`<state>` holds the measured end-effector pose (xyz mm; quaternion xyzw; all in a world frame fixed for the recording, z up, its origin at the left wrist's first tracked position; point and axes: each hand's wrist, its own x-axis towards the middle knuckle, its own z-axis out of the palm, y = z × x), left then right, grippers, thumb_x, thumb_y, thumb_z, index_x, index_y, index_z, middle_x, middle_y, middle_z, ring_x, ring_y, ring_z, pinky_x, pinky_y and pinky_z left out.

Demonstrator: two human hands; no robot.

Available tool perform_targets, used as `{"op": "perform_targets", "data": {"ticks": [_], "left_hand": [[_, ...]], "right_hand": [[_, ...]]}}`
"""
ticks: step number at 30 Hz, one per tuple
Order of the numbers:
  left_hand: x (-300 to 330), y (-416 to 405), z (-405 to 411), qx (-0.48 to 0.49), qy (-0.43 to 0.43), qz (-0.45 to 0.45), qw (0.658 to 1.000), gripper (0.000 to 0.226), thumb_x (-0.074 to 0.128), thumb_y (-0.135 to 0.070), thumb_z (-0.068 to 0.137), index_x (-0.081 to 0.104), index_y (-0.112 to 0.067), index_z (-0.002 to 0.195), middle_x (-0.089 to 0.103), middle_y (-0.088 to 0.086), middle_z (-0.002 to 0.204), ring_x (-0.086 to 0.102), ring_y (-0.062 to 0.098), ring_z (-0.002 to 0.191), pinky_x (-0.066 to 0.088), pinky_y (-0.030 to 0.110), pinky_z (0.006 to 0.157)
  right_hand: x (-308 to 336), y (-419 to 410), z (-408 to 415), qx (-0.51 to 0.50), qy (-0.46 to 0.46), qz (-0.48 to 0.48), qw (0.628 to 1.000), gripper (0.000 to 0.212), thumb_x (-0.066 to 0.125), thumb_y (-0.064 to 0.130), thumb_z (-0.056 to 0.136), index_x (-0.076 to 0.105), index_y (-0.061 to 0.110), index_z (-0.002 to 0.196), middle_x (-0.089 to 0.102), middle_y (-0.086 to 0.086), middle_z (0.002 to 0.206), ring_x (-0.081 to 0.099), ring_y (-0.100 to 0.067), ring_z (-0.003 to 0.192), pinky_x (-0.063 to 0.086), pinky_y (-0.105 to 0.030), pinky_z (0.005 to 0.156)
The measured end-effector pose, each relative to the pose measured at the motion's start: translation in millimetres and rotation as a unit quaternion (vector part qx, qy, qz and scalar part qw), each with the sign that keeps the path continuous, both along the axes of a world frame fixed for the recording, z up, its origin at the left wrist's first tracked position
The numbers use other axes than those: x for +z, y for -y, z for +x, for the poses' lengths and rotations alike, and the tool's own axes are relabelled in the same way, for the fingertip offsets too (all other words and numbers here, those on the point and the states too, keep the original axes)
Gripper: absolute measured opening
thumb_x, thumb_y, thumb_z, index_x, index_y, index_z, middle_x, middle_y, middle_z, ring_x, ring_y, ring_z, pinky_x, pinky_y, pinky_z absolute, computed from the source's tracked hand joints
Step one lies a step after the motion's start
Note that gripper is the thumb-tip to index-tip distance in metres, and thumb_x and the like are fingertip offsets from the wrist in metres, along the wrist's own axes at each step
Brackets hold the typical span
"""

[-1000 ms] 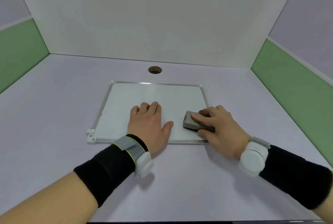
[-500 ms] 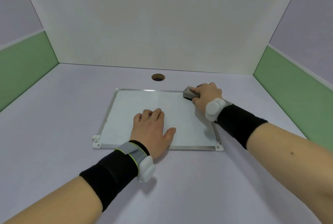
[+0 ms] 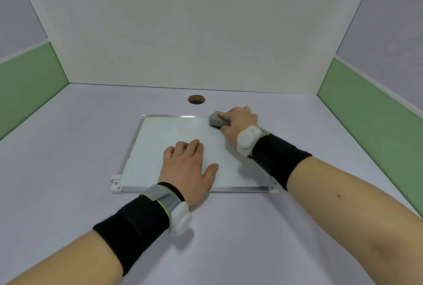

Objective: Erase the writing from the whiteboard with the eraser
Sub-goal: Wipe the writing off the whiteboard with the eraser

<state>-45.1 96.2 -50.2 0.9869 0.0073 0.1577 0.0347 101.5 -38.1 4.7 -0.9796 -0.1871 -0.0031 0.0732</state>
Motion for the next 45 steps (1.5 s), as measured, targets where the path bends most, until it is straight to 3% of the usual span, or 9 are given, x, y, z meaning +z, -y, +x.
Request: {"op": "perform_targets", "data": {"ticks": [6,8,11,15,21,33,37,41,45], "left_hand": [[1,1,1,-0.009,-0.003,-0.015,1.000,0.062,0.025,-0.060,0.088,0.047,-0.016,0.125,0.048,-0.002,0.136,0.039,0.024,0.115,0.027,0.042,0.099],[1,1,1,-0.011,0.002,-0.020,1.000,0.060,0.027,-0.061,0.087,0.048,-0.017,0.122,0.048,-0.001,0.134,0.040,0.024,0.114,0.027,0.042,0.099],[0,2,-1,0.001,0.020,-0.039,0.999,0.054,0.031,-0.061,0.085,0.050,-0.018,0.111,0.047,0.003,0.132,0.040,0.025,0.115,0.028,0.042,0.100],[0,4,-2,0.036,0.045,-0.073,0.996,0.062,0.039,-0.064,0.081,0.045,-0.016,0.120,0.037,0.009,0.144,0.035,0.027,0.127,0.024,0.044,0.106],[2,5,-3,0.040,0.044,-0.089,0.994,0.075,0.038,-0.063,0.079,0.035,-0.013,0.135,0.022,0.010,0.156,0.021,0.027,0.140,0.017,0.049,0.114],[1,1,1,0.044,0.023,-0.080,0.996,0.085,0.034,-0.071,0.080,0.026,-0.014,0.143,0.028,0.004,0.153,0.020,0.024,0.139,0.011,0.046,0.115],[5,-1,5,0.044,-0.016,-0.087,0.995,0.086,0.034,-0.074,0.076,0.030,-0.018,0.141,0.029,0.002,0.152,0.020,0.024,0.138,0.011,0.046,0.115],[20,3,4,0.025,0.005,-0.129,0.991,0.069,0.044,-0.063,0.081,0.039,-0.022,0.137,0.034,-0.001,0.149,0.025,0.023,0.136,0.012,0.042,0.112],[47,18,2,-0.012,-0.014,-0.359,0.933,0.053,0.052,-0.052,0.088,0.048,-0.024,0.132,0.050,-0.006,0.135,0.046,0.017,0.121,0.034,0.036,0.100]], "right_hand": [[-6,1,8,-0.099,0.027,-0.006,0.995,0.022,0.047,0.016,0.073,0.038,0.031,0.062,0.035,0.001,0.070,0.044,-0.031,0.095,0.027,-0.040,0.069],[-3,-19,2,-0.080,0.012,-0.008,0.997,0.016,0.047,0.017,0.075,0.046,0.033,0.070,0.045,-0.003,0.080,0.044,-0.031,0.098,0.029,-0.040,0.070],[0,-48,-9,-0.004,-0.018,-0.001,1.000,0.034,0.049,0.023,0.084,0.058,0.033,0.115,0.056,-0.007,0.114,0.043,-0.032,0.110,0.035,-0.040,0.079],[1,-49,-35,0.086,-0.041,0.069,0.993,0.043,0.053,0.027,0.090,0.055,0.036,0.132,0.054,-0.001,0.132,0.039,-0.028,0.121,0.035,-0.042,0.101],[-3,-1,-72,0.130,-0.045,0.117,0.984,0.047,0.061,0.025,0.088,0.055,0.037,0.133,0.056,0.000,0.130,0.039,-0.027,0.118,0.030,-0.042,0.103],[-1,56,-101,0.097,-0.060,0.144,0.983,0.048,0.062,0.030,0.085,0.058,0.037,0.131,0.060,0.002,0.126,0.043,-0.019,0.117,0.033,-0.037,0.106],[6,70,-101,0.071,-0.083,0.174,0.979,0.043,0.063,0.029,0.083,0.063,0.037,0.126,0.064,0.006,0.116,0.055,-0.016,0.108,0.044,-0.024,0.092],[13,75,-110,-0.001,-0.127,0.384,0.915,0.029,0.060,0.041,0.086,0.069,0.041,0.113,0.075,0.015,0.101,0.068,-0.007,0.092,0.049,-0.016,0.077],[13,67,-116,-0.062,-0.274,0.607,0.743,0.028,0.059,0.033,0.095,0.074,0.013,0.104,0.076,-0.009,0.092,0.072,-0.025,0.081,0.059,-0.046,0.081]]}}
